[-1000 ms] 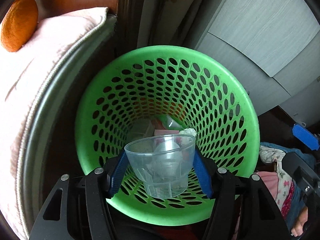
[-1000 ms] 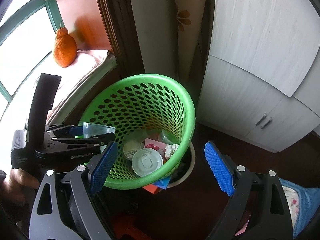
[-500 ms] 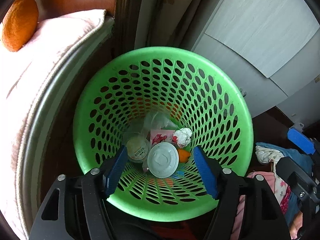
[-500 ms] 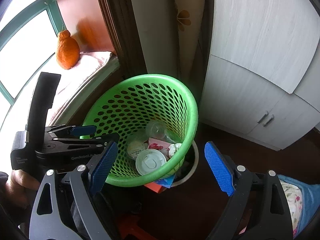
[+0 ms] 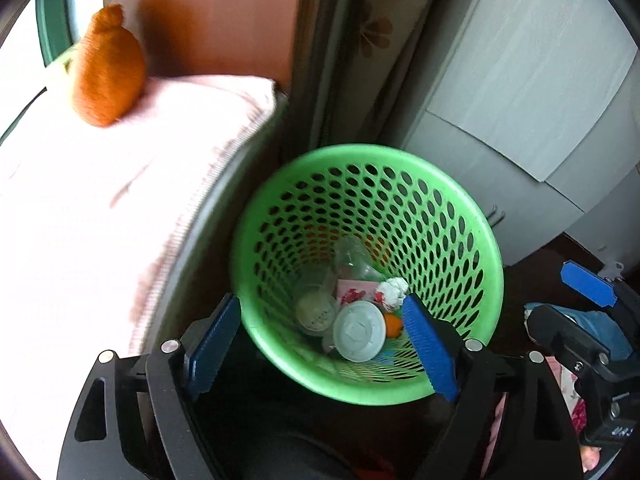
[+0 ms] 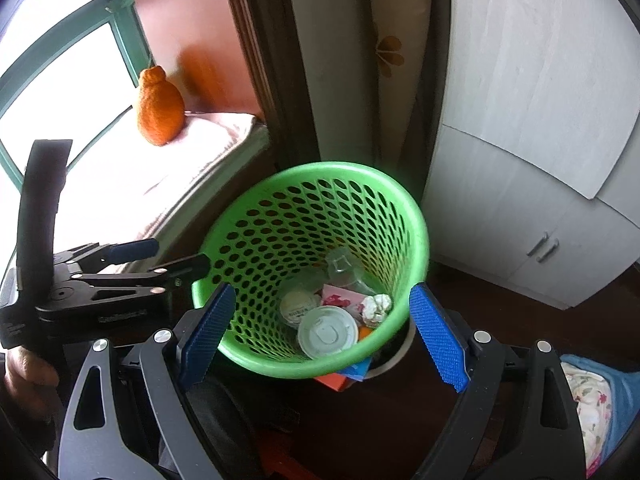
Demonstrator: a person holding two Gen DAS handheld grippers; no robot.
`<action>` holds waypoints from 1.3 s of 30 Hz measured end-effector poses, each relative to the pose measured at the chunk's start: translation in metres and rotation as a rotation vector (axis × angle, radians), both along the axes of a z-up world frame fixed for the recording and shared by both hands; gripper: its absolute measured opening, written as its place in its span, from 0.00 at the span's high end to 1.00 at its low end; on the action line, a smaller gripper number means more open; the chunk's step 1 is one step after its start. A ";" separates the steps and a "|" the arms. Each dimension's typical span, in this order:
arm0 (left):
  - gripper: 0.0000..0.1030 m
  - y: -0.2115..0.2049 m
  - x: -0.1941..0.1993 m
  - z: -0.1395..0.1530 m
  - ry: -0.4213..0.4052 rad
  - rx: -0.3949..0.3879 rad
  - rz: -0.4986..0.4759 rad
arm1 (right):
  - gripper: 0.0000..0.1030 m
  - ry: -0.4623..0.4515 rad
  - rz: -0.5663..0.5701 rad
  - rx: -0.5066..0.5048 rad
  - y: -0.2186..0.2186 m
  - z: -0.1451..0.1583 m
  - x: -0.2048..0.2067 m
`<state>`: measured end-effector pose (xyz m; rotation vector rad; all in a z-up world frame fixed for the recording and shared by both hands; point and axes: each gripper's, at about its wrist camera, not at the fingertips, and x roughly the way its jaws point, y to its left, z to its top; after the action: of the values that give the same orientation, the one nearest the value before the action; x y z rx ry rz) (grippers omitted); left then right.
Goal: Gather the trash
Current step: 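Move both grippers back over the table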
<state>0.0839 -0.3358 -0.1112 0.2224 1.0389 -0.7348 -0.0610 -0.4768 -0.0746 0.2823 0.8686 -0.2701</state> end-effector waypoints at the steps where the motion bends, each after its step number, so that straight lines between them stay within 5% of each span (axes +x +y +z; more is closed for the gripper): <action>1: 0.21 0.005 0.000 0.004 -0.012 -0.002 0.010 | 0.15 -0.001 0.004 -0.002 0.003 0.001 0.001; 16: 0.09 0.086 0.004 0.049 -0.158 -0.002 0.153 | 0.13 -0.036 0.081 -0.022 0.045 0.026 0.020; 39: 0.07 0.203 0.000 0.116 -0.349 -0.004 0.371 | 0.08 -0.125 0.218 -0.050 0.113 0.063 0.052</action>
<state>0.0844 -0.1331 0.0049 0.1418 0.7171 -0.3447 -0.0087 -0.3638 -0.0112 0.1539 0.7606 -0.0703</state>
